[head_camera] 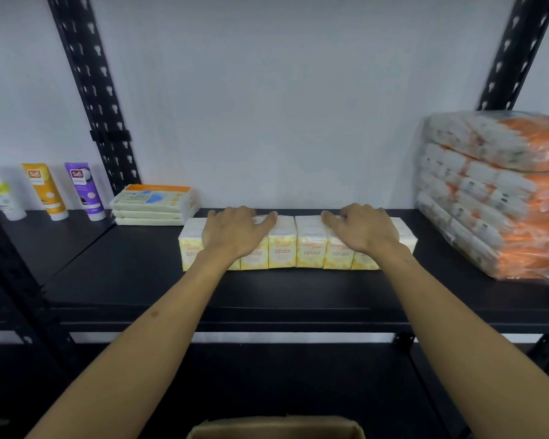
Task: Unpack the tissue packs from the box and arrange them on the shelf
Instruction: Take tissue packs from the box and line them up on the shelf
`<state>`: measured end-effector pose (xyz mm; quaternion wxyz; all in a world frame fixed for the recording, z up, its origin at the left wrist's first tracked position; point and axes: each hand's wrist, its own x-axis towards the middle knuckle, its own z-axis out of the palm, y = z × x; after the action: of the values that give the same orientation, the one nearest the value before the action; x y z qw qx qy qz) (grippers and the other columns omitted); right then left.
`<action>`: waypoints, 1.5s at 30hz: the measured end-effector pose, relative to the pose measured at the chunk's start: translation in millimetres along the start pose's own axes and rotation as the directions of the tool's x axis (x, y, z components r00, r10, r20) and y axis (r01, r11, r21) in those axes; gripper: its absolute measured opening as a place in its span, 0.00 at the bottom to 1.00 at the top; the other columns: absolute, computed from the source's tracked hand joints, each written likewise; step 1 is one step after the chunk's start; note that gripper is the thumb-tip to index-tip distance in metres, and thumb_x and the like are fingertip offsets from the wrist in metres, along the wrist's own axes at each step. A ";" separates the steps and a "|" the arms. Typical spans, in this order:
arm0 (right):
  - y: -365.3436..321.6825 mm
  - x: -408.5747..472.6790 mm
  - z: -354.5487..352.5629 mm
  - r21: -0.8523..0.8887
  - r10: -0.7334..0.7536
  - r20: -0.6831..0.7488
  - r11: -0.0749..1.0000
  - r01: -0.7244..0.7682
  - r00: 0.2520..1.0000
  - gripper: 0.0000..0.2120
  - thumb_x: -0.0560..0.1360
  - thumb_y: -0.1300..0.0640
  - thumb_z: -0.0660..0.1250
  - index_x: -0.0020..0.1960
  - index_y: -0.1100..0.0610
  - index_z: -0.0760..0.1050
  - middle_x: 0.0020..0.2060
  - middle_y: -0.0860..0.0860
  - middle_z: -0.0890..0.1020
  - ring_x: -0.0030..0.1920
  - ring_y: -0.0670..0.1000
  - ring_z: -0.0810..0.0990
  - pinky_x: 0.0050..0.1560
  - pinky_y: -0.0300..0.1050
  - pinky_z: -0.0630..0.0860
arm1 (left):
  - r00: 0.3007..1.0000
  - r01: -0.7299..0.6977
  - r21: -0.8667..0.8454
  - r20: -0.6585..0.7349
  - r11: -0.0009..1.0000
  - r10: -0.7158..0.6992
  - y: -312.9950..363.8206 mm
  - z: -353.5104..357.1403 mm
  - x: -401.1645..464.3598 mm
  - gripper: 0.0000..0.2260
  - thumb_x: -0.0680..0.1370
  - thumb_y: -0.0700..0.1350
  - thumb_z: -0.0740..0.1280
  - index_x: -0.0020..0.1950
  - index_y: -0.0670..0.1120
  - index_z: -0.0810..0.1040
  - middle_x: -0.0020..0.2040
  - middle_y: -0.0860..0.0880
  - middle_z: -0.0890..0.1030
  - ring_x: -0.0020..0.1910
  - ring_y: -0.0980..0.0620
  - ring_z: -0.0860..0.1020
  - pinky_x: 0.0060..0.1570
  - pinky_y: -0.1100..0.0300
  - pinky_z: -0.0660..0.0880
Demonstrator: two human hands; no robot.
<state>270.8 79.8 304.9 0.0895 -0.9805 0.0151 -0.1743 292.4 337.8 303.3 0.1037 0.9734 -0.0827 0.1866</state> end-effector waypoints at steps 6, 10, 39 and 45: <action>-2.0 -6.0 7.9 -0.076 -0.016 -0.169 0.997 0.003 0.986 0.28 0.81 0.36 0.48 0.39 0.55 0.72 0.32 0.48 0.75 0.41 0.55 0.76 0.60 0.56 0.67 | 0.976 -0.040 0.022 -0.214 0.999 0.044 -0.6 10.7 -4.2 0.29 0.80 0.69 0.51 0.51 0.50 0.83 0.42 0.51 0.82 0.47 0.48 0.78 0.59 0.48 0.67; -2.9 -17.4 18.2 -0.102 -0.032 -0.329 0.995 -0.002 0.944 0.27 0.82 0.37 0.50 0.44 0.57 0.76 0.38 0.50 0.79 0.45 0.55 0.77 0.58 0.56 0.68 | 0.936 -0.074 -0.021 -0.346 0.997 0.062 -2.0 20.0 -15.1 0.24 0.79 0.68 0.57 0.55 0.52 0.83 0.48 0.52 0.83 0.52 0.49 0.77 0.63 0.51 0.62; -7.6 -29.7 -31.0 0.058 -0.016 -0.010 0.998 0.017 1.000 0.28 0.82 0.37 0.50 0.46 0.56 0.78 0.44 0.50 0.80 0.51 0.55 0.78 0.60 0.56 0.65 | 0.993 -0.075 -0.041 0.091 0.996 0.079 1.7 -29.8 -21.8 0.29 0.81 0.70 0.49 0.60 0.51 0.79 0.58 0.49 0.80 0.63 0.45 0.74 0.63 0.44 0.65; -6.2 -17.3 -15.4 0.088 0.061 0.123 0.993 -0.073 0.991 0.30 0.80 0.33 0.51 0.34 0.56 0.64 0.28 0.50 0.74 0.32 0.54 0.76 0.42 0.49 0.71 | 0.989 -0.032 0.012 0.147 0.999 0.029 -0.8 -8.2 -11.0 0.36 0.79 0.72 0.45 0.61 0.48 0.81 0.59 0.47 0.82 0.57 0.44 0.78 0.62 0.45 0.67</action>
<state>249.2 84.4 314.4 0.1412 -0.9830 0.0346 -0.1125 279.7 341.8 306.5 0.0875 0.9839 -0.1036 0.1168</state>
